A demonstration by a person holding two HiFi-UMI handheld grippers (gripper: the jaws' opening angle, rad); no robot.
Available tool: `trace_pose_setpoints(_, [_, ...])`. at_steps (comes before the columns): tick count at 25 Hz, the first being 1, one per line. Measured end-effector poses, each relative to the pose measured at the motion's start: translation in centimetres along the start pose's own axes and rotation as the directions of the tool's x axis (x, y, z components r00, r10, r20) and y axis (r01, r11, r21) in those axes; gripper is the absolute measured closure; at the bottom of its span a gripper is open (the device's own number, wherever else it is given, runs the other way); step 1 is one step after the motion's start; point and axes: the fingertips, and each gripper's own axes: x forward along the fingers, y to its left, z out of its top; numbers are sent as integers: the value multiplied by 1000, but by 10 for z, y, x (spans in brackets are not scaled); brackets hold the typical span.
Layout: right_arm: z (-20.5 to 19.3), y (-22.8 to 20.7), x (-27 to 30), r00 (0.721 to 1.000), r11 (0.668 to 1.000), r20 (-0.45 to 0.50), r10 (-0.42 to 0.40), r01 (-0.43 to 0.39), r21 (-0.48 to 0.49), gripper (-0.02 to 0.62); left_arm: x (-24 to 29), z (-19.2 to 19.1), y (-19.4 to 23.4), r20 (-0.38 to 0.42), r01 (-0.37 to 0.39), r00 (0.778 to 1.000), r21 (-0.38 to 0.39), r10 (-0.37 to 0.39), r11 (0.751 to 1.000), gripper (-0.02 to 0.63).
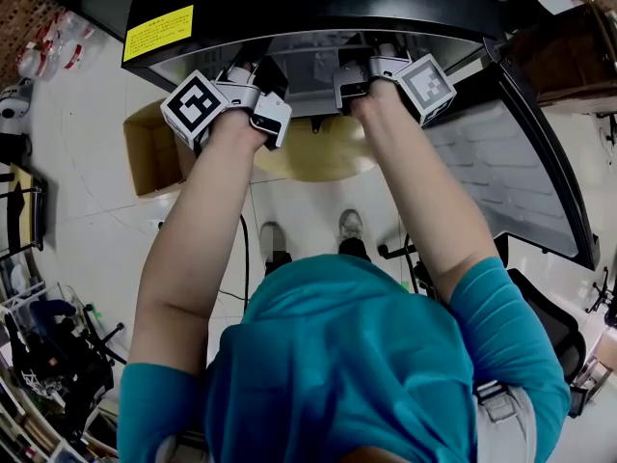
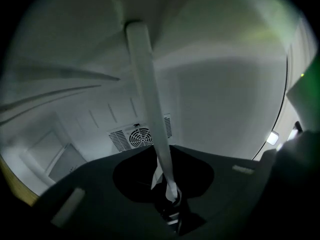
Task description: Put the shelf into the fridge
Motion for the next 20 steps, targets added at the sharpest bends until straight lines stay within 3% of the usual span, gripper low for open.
trace_pose_setpoints(2, [0, 2, 0, 1000, 1000, 1, 5, -5, -2, 543, -1, 1, 1, 3, -10, 1000, -5, 10, 1000, 549])
trace_pose_setpoints(4, [-1, 4, -1, 1000, 1000, -1, 13, -13, -13, 534, 5, 2, -18, 14, 105, 994, 0, -105, 994, 543])
trace_pose_setpoints(6, [-2, 4, -1, 1000, 999, -7, 19, -19, -26, 511, 6, 1, -26, 12, 147, 989, -1, -147, 989, 541])
trace_pose_setpoints(10, [-6, 2, 0, 999, 999, -39, 24, -25, -28, 515, 5, -4, -28, 3, 151, 988, -27, -151, 988, 540])
trace_pose_setpoints(14, [-4, 0, -8, 993, 985, -97, 59, -74, -153, 509, -8, -13, -28, -4, 142, 990, -57, -143, 988, 535])
trace_pose_setpoints(20, [-17, 5, -34, 978, 984, -177, 115, -136, -111, 506, -28, -42, -34, -44, 151, 987, -91, -155, 984, 557])
